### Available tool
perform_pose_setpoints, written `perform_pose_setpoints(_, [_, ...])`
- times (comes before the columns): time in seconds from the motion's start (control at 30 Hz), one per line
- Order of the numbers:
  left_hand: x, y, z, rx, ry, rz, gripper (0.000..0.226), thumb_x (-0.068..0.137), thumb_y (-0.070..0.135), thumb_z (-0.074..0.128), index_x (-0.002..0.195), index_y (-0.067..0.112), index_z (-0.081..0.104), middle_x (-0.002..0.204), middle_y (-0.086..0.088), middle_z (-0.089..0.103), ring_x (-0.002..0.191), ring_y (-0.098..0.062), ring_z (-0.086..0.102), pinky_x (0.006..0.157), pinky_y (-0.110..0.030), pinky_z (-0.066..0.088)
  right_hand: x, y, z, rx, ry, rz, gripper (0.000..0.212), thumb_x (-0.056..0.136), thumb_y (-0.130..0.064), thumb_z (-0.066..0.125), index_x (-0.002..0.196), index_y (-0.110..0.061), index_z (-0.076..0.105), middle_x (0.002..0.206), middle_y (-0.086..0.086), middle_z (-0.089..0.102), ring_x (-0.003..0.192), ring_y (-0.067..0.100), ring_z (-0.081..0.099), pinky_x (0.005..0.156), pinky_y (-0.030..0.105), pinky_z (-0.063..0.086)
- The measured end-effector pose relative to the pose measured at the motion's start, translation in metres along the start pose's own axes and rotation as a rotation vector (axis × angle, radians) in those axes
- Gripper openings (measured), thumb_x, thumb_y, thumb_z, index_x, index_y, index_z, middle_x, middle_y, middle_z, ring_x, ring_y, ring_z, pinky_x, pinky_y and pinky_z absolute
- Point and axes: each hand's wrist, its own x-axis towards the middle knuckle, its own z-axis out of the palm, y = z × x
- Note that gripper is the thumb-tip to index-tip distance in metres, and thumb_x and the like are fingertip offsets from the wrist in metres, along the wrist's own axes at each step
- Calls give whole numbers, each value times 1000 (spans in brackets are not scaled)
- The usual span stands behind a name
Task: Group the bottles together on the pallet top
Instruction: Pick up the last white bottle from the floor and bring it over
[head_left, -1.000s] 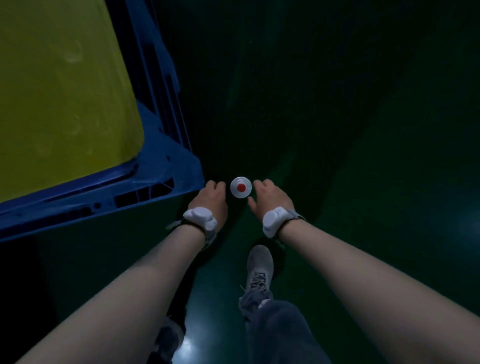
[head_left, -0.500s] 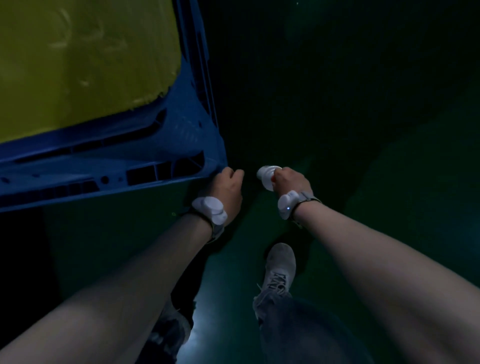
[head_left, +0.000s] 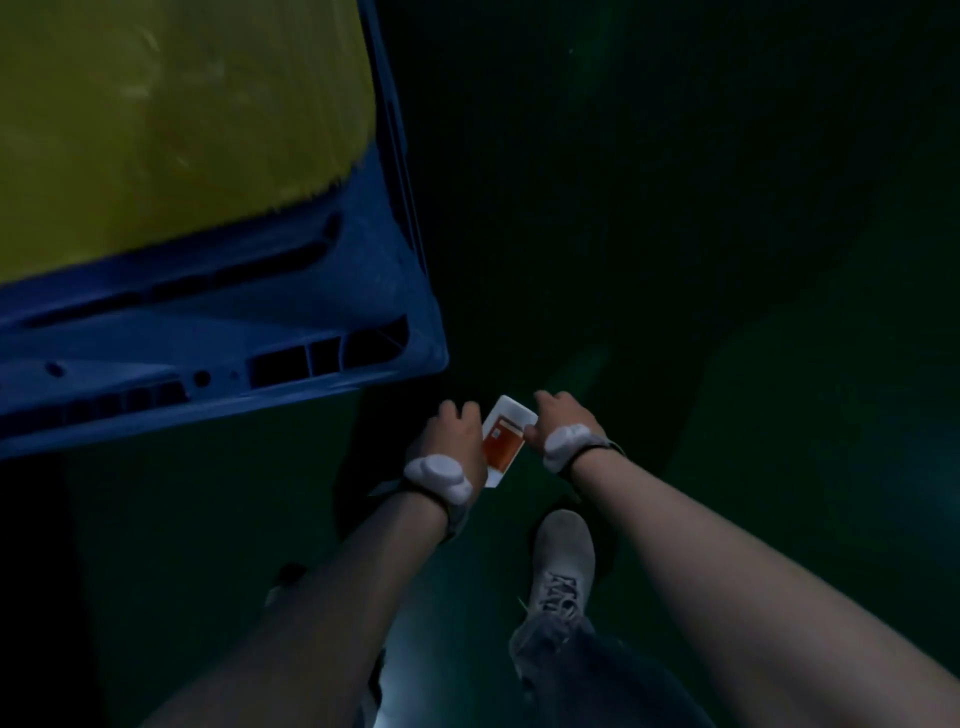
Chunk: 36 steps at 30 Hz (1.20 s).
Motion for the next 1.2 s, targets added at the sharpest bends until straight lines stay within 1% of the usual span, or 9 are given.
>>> perform_pose_setpoints(0.1, [17,-10,38,6,-34,-6,42,89,33,73,120,14,52,125,-15,53,111,-36,62,87,-45,52,8,15,38,21,-6,6,46,81,-29,76,118,-22,50,120,13,56,100,37,65,78,41,55])
perform_pose_setpoints(0.23, [41,-24,82,20,-88,-33,45,92,41,69,121,13,49,128,-15,52,115,-36,61,90,-42,51,17,21,82,80,-23,31,70,78,-34,80,135,-24,40,124,13,54,107,38,64,83,45,57])
perform_pose_setpoints(0.3, [58,-28,106,18,-114,-40,53,90,46,71,123,12,48,130,-16,52,115,-36,61,91,-42,51,23,24,104,118,12,41,79,75,-34,82,136,-25,34,121,12,55,103,37,66,79,45,57])
perform_pose_setpoints(0.4, [79,-30,133,-28,-134,-72,66,85,53,75,128,10,48,132,-18,52,117,-38,60,94,-43,53,32,24,121,188,97,80,75,74,-27,81,127,-23,29,115,11,58,95,37,67,66,39,50])
perform_pose_setpoints(0.63, [100,-21,162,-157,-94,-117,79,76,64,77,128,12,48,127,-14,58,106,-35,68,87,-44,58,30,27,122,212,117,112,72,76,-24,81,126,-22,29,119,12,59,96,37,67,66,37,45])
perform_pose_setpoints(0.83, [63,-21,104,-60,63,-26,72,73,61,78,124,19,51,120,-11,51,97,-35,65,71,-34,44,-15,6,81,130,122,79,96,76,-21,81,146,-26,16,128,15,50,104,38,63,69,39,47])
perform_pose_setpoints(0.93, [31,-12,48,0,74,58,72,70,62,81,123,21,52,118,-10,50,98,-33,63,72,-34,44,-51,-16,47,93,138,21,106,77,-19,80,157,-25,9,144,15,36,123,39,51,84,47,51])
perform_pose_setpoints(1.07, [-36,10,-31,-34,181,173,76,64,57,83,125,24,52,117,-7,56,99,-31,64,69,-33,46,-115,-46,-13,64,216,-78,93,89,-22,70,161,-20,11,162,15,19,144,38,28,107,49,46])
perform_pose_setpoints(1.2, [-111,26,-97,-201,289,299,85,65,53,82,137,25,47,120,-4,62,102,-29,66,81,-41,59,-194,-63,-73,118,392,-158,81,89,-28,69,156,-10,29,157,15,36,142,33,35,116,45,38])
